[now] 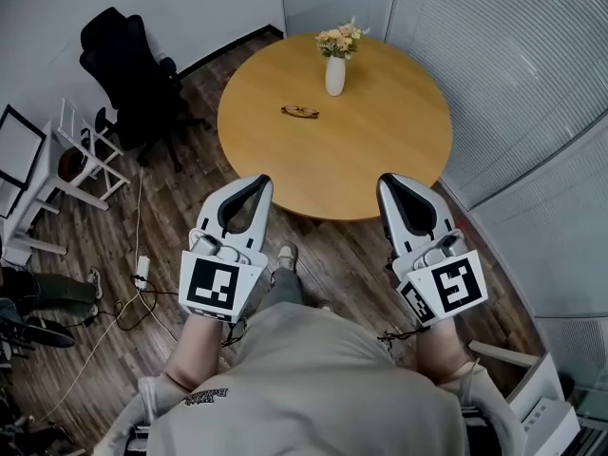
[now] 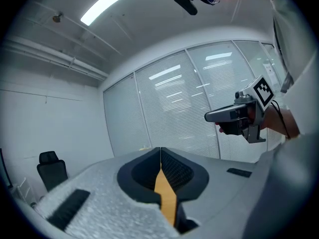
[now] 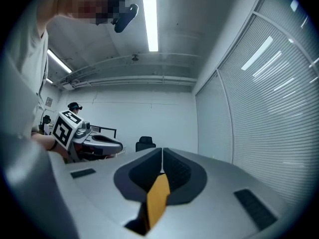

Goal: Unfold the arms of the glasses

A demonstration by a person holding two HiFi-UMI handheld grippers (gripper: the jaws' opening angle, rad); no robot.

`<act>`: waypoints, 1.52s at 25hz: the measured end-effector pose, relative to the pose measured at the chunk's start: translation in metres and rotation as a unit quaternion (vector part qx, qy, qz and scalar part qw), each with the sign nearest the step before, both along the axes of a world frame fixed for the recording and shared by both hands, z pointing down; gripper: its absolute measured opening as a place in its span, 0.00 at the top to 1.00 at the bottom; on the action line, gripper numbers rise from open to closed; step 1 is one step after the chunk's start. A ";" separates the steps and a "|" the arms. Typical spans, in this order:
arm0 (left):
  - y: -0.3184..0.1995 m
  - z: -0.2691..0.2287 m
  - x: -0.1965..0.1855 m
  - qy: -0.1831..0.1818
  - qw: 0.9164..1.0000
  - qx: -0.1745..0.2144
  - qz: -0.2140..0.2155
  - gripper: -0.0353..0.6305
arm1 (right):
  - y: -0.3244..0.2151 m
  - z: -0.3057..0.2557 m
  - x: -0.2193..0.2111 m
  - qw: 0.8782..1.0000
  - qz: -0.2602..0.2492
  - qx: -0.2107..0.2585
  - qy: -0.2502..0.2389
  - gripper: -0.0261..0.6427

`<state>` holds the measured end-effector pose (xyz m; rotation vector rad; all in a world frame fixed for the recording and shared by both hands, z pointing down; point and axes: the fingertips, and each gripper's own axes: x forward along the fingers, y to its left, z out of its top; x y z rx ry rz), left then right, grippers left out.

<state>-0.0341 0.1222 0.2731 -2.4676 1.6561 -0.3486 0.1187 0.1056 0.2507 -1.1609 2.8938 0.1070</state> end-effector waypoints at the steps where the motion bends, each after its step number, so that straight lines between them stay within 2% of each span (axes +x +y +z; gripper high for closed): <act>1: -0.006 0.001 -0.003 0.001 1.000 -0.001 0.001 0.91 | -0.005 0.000 -0.003 1.000 0.002 -0.001 0.001 0.92; 9: -0.060 0.012 -0.030 -0.009 1.000 0.002 0.019 0.91 | -0.052 0.011 -0.031 1.000 0.011 -0.014 0.017 0.92; 14: -0.100 0.018 -0.055 0.000 1.000 -0.005 0.026 0.91 | -0.087 0.017 -0.055 0.999 0.018 -0.024 0.031 0.92; 17: -0.121 0.012 -0.065 0.029 0.999 -0.009 0.041 0.91 | -0.107 0.017 -0.070 0.999 0.026 -0.027 0.039 0.92; 22: -0.155 0.009 -0.082 0.034 0.998 -0.007 0.056 0.91 | -0.137 0.016 -0.088 0.997 0.048 -0.033 0.045 0.92; 29: -0.200 0.016 -0.106 0.017 0.996 -0.006 0.084 0.91 | -0.173 0.018 -0.105 0.994 0.084 -0.041 0.053 0.92; 38: -0.255 0.033 -0.127 0.003 0.992 -0.017 0.125 0.91 | -0.221 0.029 -0.125 0.989 0.130 -0.054 0.040 0.92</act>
